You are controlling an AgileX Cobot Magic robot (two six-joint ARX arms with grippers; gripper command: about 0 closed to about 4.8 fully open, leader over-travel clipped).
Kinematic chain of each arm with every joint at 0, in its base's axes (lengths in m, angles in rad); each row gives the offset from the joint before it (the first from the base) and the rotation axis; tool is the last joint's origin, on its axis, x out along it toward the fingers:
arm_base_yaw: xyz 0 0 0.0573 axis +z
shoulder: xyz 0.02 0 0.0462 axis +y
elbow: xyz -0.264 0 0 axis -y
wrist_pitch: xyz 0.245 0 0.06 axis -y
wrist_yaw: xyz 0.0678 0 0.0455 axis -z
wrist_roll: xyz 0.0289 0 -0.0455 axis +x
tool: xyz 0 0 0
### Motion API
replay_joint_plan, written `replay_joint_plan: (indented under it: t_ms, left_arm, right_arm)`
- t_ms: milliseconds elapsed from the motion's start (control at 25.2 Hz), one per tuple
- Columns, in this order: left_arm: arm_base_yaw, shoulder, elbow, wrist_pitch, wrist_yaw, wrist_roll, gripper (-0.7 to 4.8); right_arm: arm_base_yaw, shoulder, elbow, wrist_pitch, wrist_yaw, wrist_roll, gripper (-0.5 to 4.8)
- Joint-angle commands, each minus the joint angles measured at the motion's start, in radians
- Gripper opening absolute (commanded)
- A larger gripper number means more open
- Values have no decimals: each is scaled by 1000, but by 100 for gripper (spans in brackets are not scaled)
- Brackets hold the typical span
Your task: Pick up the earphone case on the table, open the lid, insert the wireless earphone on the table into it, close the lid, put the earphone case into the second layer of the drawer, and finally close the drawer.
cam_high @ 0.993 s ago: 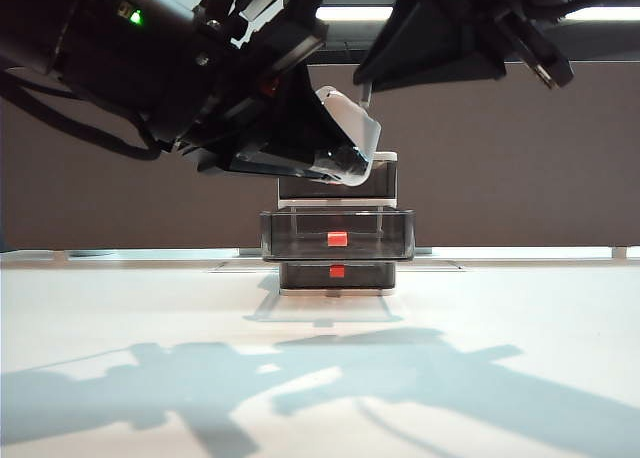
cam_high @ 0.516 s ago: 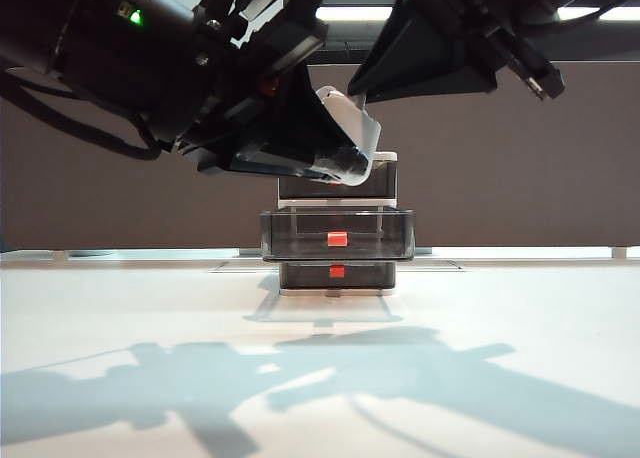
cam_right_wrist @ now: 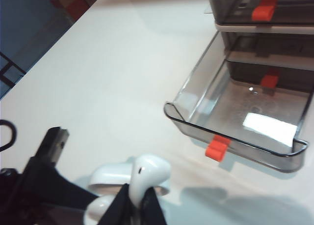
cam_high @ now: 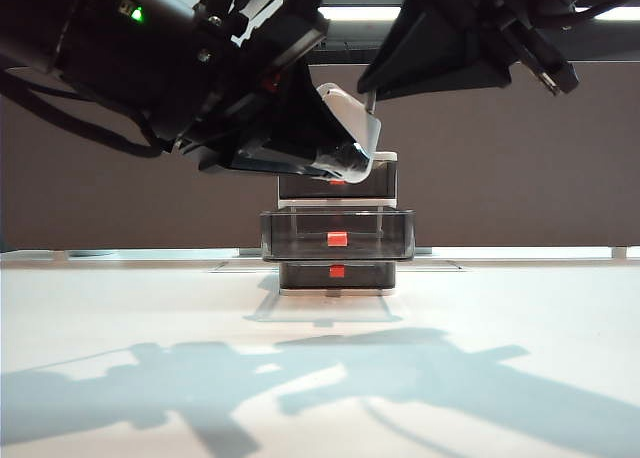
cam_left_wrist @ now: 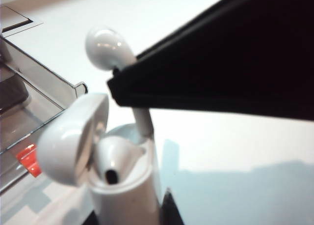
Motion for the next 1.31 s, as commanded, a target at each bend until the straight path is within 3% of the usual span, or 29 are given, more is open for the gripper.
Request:
replay_joint_plan:
  t_ms: [40, 1151, 1191, 1310]
  left_arm:
    - [-1, -3, 4, 30, 3, 0, -6]
    - [-1, -3, 4, 51, 3, 35, -6]
    - [-1, -3, 4, 51, 3, 35, -6]
    - [-1, -3, 4, 51, 3, 35, -6]
  right_arm:
    - [0, 0, 3, 2, 2, -3, -1]
    - [0, 16, 3, 23, -43, -3, 1]
    - [0, 16, 3, 23, -43, -3, 9]
    - [0, 16, 3, 23, -47, -3, 136]
